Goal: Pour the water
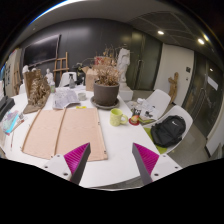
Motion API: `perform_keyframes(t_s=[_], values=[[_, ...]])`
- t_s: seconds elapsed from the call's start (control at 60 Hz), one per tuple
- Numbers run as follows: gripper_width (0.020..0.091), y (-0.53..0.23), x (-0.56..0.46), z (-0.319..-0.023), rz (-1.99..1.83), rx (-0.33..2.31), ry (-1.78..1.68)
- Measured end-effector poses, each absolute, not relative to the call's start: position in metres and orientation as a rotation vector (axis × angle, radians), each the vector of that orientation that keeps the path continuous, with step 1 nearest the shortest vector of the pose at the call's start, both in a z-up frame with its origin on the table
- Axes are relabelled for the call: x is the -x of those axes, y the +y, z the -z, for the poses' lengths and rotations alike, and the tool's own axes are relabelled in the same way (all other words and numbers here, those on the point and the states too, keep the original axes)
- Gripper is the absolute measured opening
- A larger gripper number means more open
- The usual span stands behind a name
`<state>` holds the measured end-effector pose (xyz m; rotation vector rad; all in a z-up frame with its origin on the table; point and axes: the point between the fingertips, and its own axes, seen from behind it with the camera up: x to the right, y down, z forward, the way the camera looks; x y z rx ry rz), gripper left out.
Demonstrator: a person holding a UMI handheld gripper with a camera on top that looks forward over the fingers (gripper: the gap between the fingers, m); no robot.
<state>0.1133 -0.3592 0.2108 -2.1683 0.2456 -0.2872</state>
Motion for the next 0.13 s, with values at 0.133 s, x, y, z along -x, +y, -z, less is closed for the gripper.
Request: perform_keyframes(t_s=[0.133], values=[[0.0855,-0.3626,-0.1036,-0.2105,0.288,2.179,0.239]])
